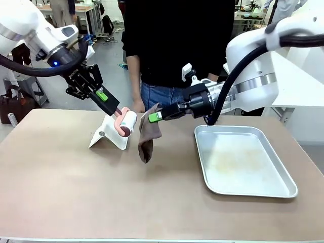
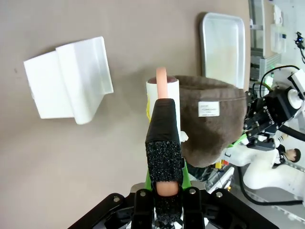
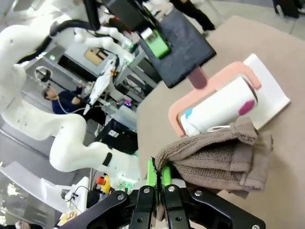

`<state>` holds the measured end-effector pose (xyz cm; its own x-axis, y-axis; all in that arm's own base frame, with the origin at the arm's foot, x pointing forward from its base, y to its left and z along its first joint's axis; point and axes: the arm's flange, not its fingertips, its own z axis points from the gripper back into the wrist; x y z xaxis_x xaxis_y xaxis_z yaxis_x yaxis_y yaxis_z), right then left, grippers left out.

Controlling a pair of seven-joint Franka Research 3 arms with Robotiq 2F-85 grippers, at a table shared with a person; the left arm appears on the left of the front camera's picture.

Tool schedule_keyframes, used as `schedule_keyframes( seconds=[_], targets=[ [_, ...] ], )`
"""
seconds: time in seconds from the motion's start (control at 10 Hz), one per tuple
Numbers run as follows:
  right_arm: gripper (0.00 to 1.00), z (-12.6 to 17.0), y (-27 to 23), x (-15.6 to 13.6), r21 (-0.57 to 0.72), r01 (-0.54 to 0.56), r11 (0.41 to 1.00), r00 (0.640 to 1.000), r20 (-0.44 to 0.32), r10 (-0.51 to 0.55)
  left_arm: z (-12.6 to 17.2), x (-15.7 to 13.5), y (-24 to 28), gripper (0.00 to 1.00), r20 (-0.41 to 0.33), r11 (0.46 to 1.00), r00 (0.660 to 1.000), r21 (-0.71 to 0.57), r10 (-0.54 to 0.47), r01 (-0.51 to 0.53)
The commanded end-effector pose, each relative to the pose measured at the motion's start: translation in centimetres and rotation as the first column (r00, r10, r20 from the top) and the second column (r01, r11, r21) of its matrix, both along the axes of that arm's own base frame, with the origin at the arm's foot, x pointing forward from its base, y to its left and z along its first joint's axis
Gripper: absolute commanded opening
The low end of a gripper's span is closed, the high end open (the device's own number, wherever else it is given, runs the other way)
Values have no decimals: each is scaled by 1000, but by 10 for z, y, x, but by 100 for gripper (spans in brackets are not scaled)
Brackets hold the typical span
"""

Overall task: Clean the surface of the table.
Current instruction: Return the Lint Roller and towel to their original positions.

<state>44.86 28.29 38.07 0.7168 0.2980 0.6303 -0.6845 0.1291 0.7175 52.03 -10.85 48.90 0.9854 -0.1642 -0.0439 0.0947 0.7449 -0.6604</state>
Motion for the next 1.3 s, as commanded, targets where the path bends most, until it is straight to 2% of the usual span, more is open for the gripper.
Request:
schedule_keyframes(
  seconds=[0.0,0.3,0.6,0.9,1.2],
  targets=[
    [4,0,-3,10,-43,49,998,997,-52,-51,-2,10,-7,22,31,994,997,75,73,-75],
    [4,-10,-19,17,-29,61,998,994,-86,-63,-12,16,-6,22,39,987,994,125,101,-105],
    [4,-29,-29,33,-4,1,1000,994,-106,-2,-17,21,-11,22,90,990,993,115,76,-86],
    [4,-48,-31,47,-70,-19,997,990,-139,9,-27,25,-11,22,64,980,996,186,66,-77],
    [4,-50,-37,50,-238,9,971,982,-180,-53,-39,30,-14,22,53,978,998,204,24,-34]
  ],
)
